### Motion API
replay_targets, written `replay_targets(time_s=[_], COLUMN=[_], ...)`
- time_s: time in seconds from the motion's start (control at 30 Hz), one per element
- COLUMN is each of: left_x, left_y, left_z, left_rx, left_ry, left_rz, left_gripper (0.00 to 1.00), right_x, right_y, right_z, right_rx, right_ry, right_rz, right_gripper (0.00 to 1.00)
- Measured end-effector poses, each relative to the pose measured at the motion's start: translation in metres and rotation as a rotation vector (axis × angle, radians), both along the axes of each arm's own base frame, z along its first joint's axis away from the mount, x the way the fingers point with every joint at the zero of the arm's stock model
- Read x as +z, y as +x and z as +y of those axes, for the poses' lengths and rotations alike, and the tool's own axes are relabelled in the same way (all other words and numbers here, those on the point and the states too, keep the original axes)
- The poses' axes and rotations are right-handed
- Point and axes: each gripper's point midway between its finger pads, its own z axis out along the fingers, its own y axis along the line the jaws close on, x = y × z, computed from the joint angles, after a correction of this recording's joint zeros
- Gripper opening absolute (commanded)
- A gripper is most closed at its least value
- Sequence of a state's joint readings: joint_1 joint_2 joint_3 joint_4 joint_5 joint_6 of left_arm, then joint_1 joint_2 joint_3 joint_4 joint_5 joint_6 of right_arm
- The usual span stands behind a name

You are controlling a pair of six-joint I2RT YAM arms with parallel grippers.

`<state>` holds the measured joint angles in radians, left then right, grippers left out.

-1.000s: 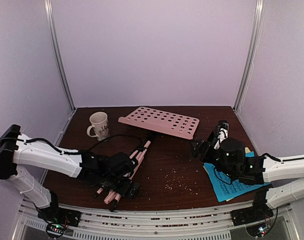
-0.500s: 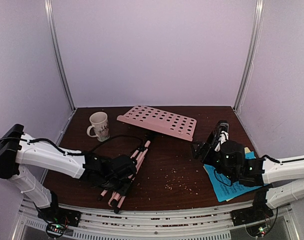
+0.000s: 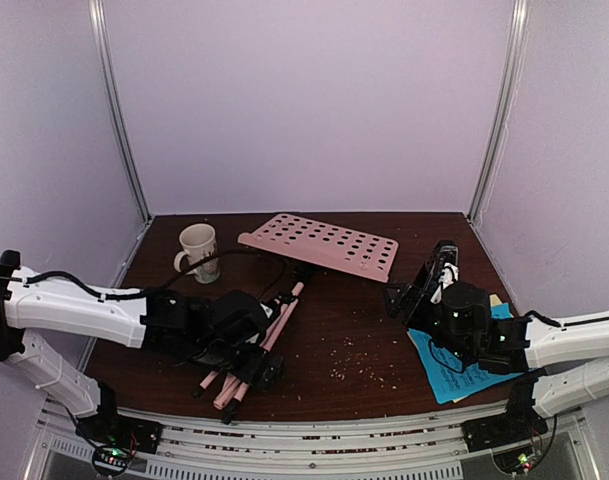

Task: Pack up the instrument practice props

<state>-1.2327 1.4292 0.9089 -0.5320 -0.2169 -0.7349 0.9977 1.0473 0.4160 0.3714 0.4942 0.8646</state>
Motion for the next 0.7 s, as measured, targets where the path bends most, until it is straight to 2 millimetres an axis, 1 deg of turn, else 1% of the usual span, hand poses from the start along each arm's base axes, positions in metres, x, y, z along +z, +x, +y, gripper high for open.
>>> replay_targets(time_s=[0.13,0.23,0.37,0.43,0.5,0.63,0.7], left_x=[0.024,0.028,0.022,0.016,0.010,0.001,-0.006], left_y=[0.001,0.005,0.020,0.030,0.035,0.036,0.036], left_z=[0.000,0.007,0.020,0.025,0.028,0.021,0.020], left_rx=[0.004,0.021,0.058,0.076,0.086,0.064,0.056], left_ry=[-0.052,-0.044,-0.024,-0.036,-0.037,-0.040,-0.021], left_rz=[-0.026,-0.036,-0.026,-0.006,0.010,0.029,0.037], left_gripper=[0.98,0.98,0.98,0.98,0.98,0.98,0.98], right_x=[0.001,0.001,0.002,0.001,0.001,0.001,0.000], right_y=[0.000,0.000,0.001,0.001,0.001,0.001,0.001], right_z=[0.000,0.001,0.002,0.003,0.003,0.002,0.002], right_rx=[0.000,-0.001,-0.001,0.000,0.001,0.000,0.000], right_ry=[0.002,0.007,0.015,0.017,0.017,0.018,0.017], right_rz=[-0.001,-0.002,-0.005,-0.004,-0.004,-0.004,-0.002], right_gripper=[0.94,0.94,0.94,0.94,0.94,0.94,0.94])
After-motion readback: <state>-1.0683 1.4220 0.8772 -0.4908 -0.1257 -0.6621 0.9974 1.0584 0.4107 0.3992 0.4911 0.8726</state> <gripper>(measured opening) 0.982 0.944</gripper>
